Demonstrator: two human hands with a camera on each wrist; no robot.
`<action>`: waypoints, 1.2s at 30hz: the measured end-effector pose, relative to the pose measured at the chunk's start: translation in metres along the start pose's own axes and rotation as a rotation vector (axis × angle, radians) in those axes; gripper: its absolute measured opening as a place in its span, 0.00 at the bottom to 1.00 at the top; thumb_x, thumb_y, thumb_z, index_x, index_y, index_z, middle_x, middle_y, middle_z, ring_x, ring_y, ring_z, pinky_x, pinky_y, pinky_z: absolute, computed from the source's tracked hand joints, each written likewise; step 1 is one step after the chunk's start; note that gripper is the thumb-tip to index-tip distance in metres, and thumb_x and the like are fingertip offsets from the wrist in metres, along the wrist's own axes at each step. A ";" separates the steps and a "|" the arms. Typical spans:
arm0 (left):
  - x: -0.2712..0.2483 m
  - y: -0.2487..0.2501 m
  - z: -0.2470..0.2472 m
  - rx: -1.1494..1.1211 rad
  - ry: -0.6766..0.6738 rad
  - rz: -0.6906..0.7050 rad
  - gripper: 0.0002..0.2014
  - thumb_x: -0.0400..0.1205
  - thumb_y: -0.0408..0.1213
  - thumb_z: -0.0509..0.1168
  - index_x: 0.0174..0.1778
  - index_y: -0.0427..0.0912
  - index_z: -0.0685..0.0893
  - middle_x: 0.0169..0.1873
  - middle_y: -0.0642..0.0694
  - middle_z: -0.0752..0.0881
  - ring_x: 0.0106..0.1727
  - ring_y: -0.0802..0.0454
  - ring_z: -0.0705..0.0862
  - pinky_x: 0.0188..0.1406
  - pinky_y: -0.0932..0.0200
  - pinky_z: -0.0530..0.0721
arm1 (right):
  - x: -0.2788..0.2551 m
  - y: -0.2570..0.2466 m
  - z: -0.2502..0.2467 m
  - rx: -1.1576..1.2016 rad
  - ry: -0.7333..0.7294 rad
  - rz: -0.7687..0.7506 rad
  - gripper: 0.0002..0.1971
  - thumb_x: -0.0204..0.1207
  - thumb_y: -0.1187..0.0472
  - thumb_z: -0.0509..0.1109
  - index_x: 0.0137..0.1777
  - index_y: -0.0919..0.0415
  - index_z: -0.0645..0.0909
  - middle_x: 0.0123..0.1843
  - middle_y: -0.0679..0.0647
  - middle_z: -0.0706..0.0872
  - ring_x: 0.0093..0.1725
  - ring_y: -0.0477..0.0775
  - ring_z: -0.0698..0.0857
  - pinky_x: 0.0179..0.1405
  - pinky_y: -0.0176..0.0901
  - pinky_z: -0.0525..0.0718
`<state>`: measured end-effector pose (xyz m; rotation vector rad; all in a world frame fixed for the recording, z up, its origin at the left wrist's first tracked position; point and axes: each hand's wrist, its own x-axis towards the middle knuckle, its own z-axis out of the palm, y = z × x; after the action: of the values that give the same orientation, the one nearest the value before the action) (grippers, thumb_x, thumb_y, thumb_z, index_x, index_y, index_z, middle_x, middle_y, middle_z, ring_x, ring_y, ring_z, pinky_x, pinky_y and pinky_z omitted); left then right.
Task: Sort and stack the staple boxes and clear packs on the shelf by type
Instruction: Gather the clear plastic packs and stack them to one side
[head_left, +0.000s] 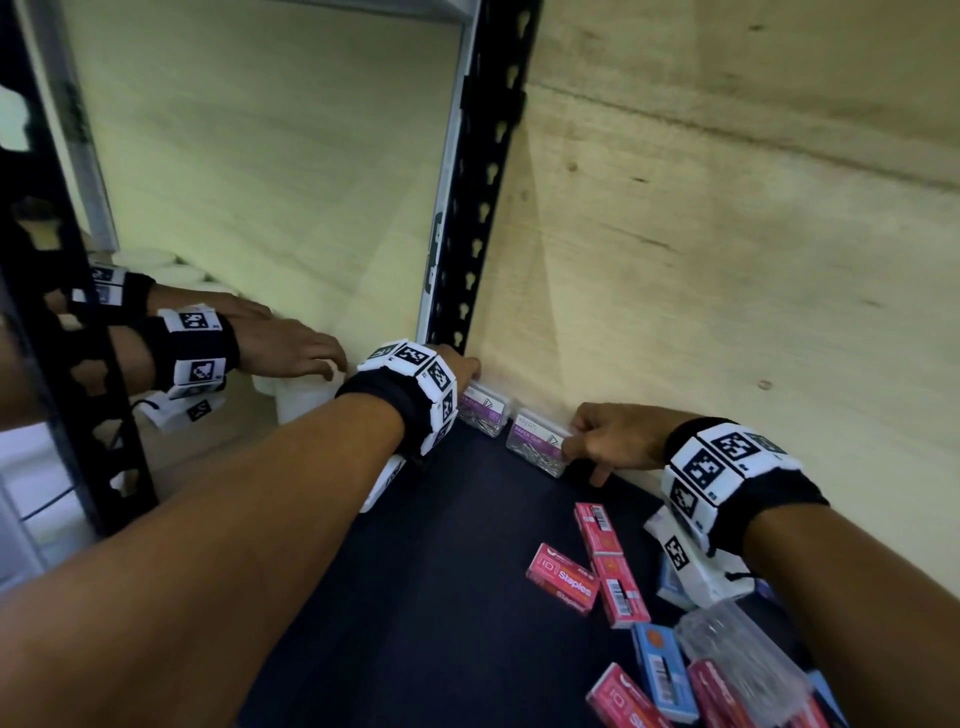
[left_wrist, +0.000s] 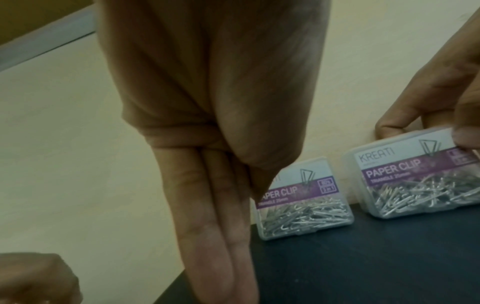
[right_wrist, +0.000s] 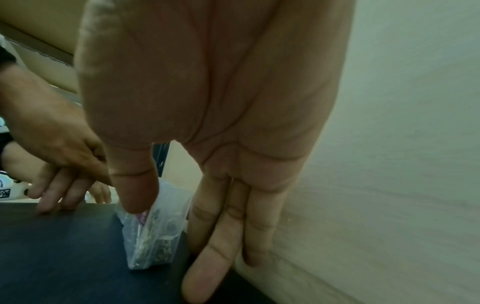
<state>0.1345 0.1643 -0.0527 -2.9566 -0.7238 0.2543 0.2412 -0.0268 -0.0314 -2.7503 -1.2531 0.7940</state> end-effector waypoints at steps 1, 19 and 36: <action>-0.001 0.000 0.000 0.000 0.002 0.002 0.28 0.82 0.32 0.64 0.78 0.48 0.67 0.64 0.37 0.80 0.59 0.39 0.83 0.45 0.56 0.77 | 0.001 0.002 0.001 0.002 0.004 -0.004 0.13 0.79 0.45 0.67 0.55 0.51 0.74 0.49 0.53 0.92 0.48 0.46 0.91 0.49 0.46 0.74; -0.013 0.003 -0.001 -0.033 0.021 -0.026 0.29 0.85 0.32 0.61 0.82 0.42 0.60 0.66 0.35 0.79 0.63 0.38 0.82 0.47 0.54 0.77 | -0.004 0.012 0.003 0.034 0.015 -0.006 0.21 0.78 0.48 0.72 0.65 0.57 0.75 0.57 0.55 0.90 0.46 0.49 0.92 0.70 0.52 0.76; -0.120 0.067 -0.032 -0.276 0.144 0.129 0.13 0.79 0.51 0.68 0.57 0.52 0.84 0.53 0.51 0.85 0.56 0.49 0.84 0.58 0.56 0.82 | -0.114 0.070 -0.015 -0.092 0.024 0.101 0.18 0.76 0.52 0.75 0.65 0.48 0.81 0.45 0.47 0.90 0.47 0.46 0.87 0.52 0.42 0.83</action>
<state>0.0654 0.0482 -0.0131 -3.2435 -0.5940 -0.0563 0.2344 -0.1519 0.0167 -2.9074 -1.1850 0.7257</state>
